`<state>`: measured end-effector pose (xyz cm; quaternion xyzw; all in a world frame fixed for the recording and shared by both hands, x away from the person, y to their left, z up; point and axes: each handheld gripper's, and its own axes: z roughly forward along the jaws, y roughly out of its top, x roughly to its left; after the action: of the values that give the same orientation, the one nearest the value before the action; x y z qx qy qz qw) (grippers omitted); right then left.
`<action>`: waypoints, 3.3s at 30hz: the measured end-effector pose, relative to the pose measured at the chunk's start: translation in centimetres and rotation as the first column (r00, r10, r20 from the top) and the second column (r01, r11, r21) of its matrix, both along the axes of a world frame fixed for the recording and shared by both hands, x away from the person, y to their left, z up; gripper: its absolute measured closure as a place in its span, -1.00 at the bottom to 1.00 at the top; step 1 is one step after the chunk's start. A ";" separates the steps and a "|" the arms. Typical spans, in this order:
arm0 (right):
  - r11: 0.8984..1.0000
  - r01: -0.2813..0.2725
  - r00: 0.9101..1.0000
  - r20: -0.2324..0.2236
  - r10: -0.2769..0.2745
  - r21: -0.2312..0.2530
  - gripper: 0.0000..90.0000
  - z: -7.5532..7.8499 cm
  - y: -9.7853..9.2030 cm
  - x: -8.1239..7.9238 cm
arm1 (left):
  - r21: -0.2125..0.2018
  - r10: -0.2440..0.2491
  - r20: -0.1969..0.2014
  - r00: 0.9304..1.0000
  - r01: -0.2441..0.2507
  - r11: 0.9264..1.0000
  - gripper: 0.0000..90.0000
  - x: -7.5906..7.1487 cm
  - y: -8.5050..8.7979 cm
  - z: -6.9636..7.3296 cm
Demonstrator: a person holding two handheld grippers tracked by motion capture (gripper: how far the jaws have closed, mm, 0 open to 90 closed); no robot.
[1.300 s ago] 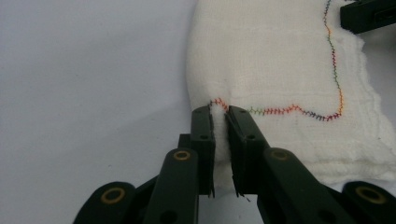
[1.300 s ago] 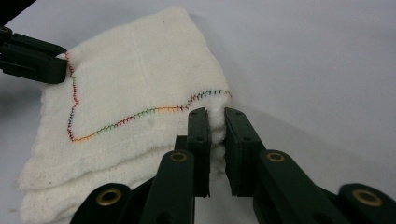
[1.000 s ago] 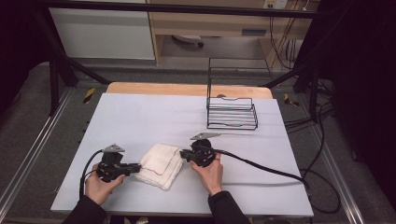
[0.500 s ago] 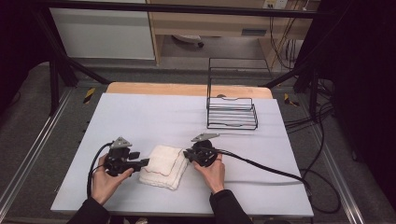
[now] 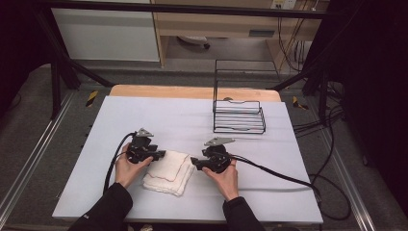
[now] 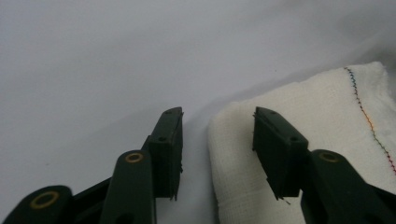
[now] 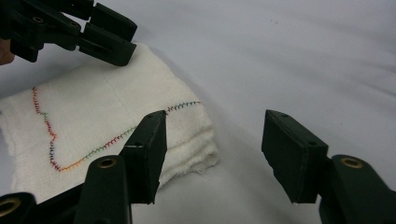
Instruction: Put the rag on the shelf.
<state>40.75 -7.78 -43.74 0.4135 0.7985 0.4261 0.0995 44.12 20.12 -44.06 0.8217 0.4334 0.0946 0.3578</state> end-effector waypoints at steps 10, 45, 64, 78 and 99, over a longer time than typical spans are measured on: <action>0.998 0.040 0.999 -0.032 -0.039 0.041 -0.23 -1.3 0.7 0.5 | -0.019 -0.014 -0.035 0.999 0.013 1.000 0.70 -0.3 -0.4 -0.1; 0.993 0.018 0.996 -0.086 -0.008 0.115 0.81 -0.5 1.6 -0.2 | -0.096 -0.001 0.057 0.998 0.006 0.995 0.84 -2.0 0.6 1.6; 0.986 -0.062 0.992 0.117 0.044 0.158 0.83 3.9 1.3 -2.0 | -0.169 0.035 0.250 0.968 0.008 0.986 0.84 -5.0 1.5 5.6; 0.984 -0.089 0.968 0.246 0.049 0.154 0.84 7.1 0.5 -2.6 | -0.228 0.063 0.339 0.939 0.017 0.974 0.84 -6.6 1.3 8.0; 0.986 -0.098 0.936 0.349 0.044 0.137 0.85 10.8 -1.0 -3.3 | -0.274 0.076 0.423 0.903 0.047 0.961 0.84 -7.3 -0.2 10.7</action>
<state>37.48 -8.81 -32.90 0.3097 0.7483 0.5549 0.1906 36.81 19.96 -33.32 0.7190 0.3590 0.2140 0.5554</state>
